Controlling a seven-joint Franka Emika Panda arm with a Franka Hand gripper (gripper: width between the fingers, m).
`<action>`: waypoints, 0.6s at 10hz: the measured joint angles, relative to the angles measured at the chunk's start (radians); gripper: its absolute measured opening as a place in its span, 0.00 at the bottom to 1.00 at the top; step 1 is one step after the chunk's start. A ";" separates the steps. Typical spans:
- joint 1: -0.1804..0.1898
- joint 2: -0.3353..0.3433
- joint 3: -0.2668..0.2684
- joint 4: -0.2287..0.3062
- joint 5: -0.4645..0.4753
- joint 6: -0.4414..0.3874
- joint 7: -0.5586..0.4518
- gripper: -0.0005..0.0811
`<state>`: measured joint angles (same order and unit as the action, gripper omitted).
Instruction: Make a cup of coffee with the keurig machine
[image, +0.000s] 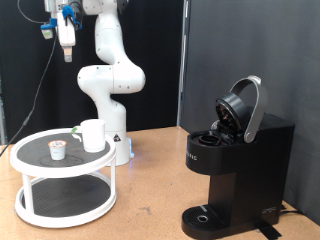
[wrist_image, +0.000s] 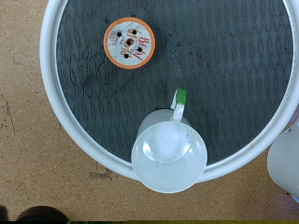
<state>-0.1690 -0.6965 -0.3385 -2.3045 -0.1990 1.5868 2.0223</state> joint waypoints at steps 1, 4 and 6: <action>0.000 0.000 -0.002 -0.003 0.000 0.000 -0.002 0.91; -0.001 0.010 -0.019 -0.037 -0.005 0.023 -0.002 0.91; -0.010 0.026 -0.029 -0.097 -0.039 0.112 0.006 0.91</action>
<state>-0.1787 -0.6706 -0.3674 -2.4011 -0.2377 1.6991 2.0280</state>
